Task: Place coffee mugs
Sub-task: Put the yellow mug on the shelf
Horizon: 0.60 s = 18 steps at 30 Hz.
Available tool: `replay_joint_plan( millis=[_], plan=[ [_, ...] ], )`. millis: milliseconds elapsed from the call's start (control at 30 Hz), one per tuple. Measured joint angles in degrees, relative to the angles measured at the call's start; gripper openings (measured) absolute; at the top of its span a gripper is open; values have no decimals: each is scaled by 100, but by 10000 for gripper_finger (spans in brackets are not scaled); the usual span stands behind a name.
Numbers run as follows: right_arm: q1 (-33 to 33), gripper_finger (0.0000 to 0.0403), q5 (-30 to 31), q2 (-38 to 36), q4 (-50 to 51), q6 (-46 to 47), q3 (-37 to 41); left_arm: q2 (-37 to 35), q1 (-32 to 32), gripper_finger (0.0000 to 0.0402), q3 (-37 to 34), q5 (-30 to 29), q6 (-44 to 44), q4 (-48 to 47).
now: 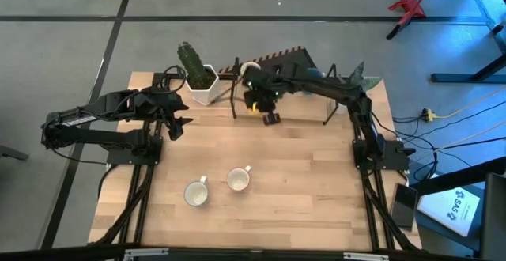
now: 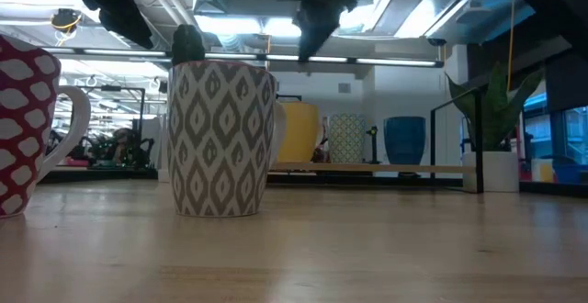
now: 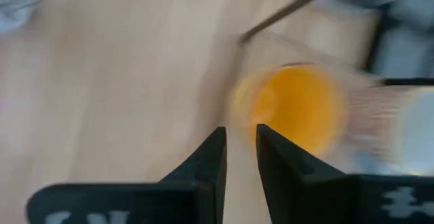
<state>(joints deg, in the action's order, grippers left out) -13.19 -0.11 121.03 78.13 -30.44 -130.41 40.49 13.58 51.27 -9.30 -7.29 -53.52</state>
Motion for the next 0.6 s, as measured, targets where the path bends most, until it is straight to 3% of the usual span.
replay_joint_plan(
  millis=[267,433,600],
  plan=[
    [-5,34,-178,-28,387,189,919,0,0,222,0,-18,39,-2],
    [-225,32,152,-106,-41,321,1354,0,0,222,0,-24,59,-2],
    [-391,32,63,-104,-733,322,1740,0,0,222,0,-24,50,-2]
  ],
)
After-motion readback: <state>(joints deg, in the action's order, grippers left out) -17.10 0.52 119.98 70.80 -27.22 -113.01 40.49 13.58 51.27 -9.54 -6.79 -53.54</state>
